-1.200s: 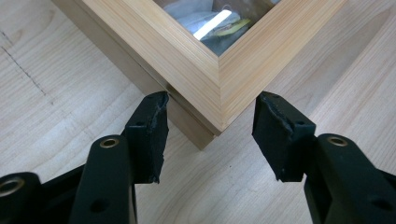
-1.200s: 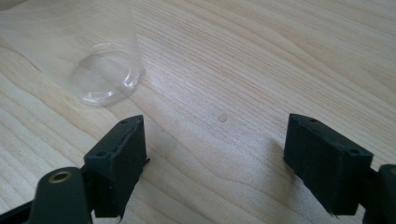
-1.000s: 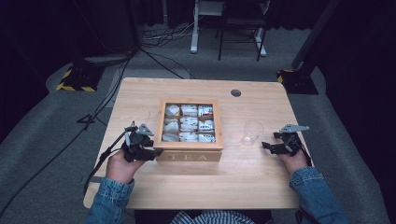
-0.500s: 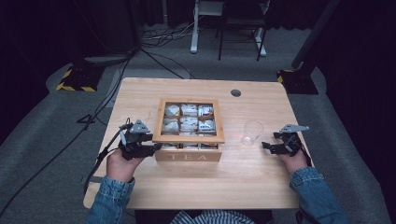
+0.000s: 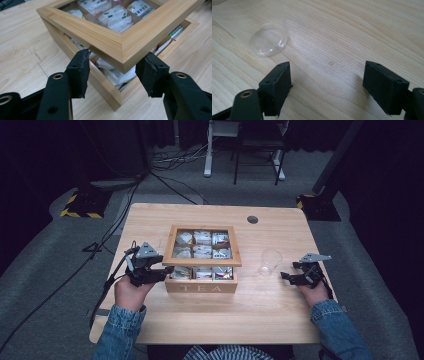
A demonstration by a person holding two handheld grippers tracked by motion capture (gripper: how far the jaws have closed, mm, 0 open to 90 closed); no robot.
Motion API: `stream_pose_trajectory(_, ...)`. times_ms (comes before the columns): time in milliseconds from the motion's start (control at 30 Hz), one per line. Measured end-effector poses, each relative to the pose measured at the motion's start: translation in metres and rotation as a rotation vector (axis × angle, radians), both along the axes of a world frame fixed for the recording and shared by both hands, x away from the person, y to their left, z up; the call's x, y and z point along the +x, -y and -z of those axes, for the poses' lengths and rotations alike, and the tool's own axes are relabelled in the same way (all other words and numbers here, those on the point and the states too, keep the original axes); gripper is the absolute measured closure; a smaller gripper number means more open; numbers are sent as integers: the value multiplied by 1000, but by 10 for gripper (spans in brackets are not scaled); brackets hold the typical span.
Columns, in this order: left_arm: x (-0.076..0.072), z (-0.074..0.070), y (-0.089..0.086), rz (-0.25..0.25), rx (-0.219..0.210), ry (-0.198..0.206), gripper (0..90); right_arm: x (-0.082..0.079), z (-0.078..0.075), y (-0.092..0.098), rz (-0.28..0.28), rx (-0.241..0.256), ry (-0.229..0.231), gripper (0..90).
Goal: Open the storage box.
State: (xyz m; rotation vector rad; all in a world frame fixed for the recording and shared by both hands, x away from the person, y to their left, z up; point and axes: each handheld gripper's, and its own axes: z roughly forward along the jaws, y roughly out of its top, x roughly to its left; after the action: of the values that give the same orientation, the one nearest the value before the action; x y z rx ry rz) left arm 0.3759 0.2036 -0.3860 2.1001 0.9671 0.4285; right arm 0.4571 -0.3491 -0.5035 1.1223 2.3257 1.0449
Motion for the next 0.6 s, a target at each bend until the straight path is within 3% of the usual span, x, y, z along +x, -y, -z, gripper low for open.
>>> stream_pose_trajectory(133,1,-6,2,-9,4,14,447,0,0,0,0,1,0,229)
stream_pose_trajectory(233,4,-10,3,-22,-16,18,431,0,0,0,0,0,0,230)
stream_pose_trajectory(600,12,-29,10,-65,-17,94,401,0,0,0,-1,-2,0,229)
